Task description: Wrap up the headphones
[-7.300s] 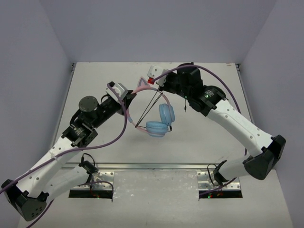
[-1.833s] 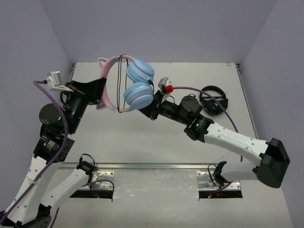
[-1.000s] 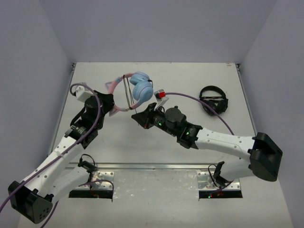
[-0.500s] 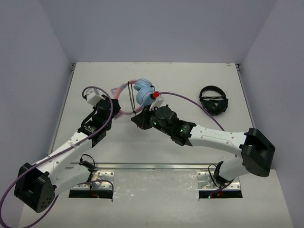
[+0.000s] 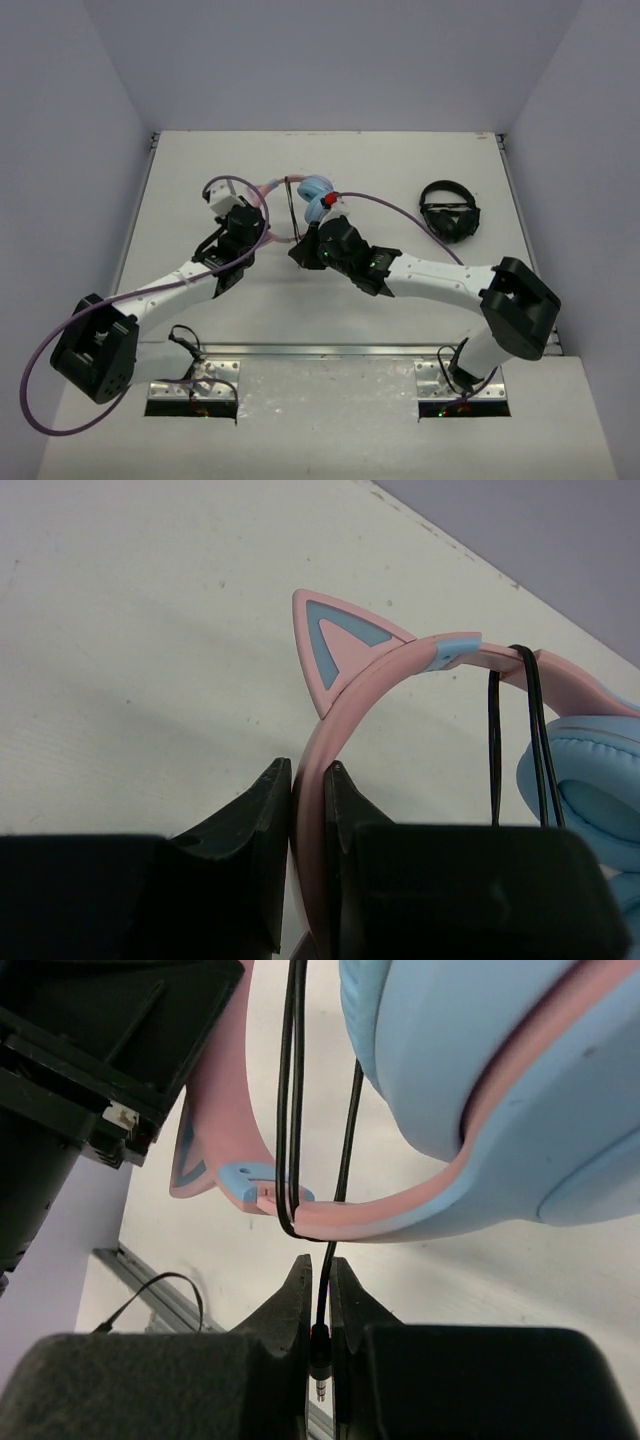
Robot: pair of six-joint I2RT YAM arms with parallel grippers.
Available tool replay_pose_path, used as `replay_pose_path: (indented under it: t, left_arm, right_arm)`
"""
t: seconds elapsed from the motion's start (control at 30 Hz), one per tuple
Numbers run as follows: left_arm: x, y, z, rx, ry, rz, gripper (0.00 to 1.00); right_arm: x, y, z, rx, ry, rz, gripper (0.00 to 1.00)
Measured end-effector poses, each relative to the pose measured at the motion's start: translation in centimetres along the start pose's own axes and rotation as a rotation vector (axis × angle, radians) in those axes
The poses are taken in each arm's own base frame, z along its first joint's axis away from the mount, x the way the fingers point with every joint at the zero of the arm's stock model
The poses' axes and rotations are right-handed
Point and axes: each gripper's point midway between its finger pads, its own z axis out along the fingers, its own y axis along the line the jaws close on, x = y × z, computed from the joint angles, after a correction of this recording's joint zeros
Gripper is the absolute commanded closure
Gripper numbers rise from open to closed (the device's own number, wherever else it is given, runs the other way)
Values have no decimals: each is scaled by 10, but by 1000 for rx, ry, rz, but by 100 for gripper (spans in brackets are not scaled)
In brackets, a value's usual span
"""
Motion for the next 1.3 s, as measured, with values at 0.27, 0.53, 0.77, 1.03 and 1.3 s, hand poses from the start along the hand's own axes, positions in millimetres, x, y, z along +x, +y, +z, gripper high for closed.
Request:
replay_pose_path:
  t: [0.27, 0.53, 0.77, 1.03, 1.3]
  left_arm:
    - [46, -18, 36, 21, 74, 129, 100]
    - [105, -78, 82, 132, 157, 215, 100]
    - [164, -123, 108, 278, 255, 303, 100]
    - [184, -132, 117, 316, 289, 401, 100]
    - [183, -150, 134, 293, 300, 467, 100]
  right_arm:
    - [-7, -51, 6, 141, 18, 98, 97]
    - [-19, -120, 2, 289, 9, 157, 96]
    - [-11, -168, 0, 396, 38, 192, 94]
    - [8, -194, 5, 455, 102, 255, 90]
    - [-10, -198, 9, 429, 94, 314, 79]
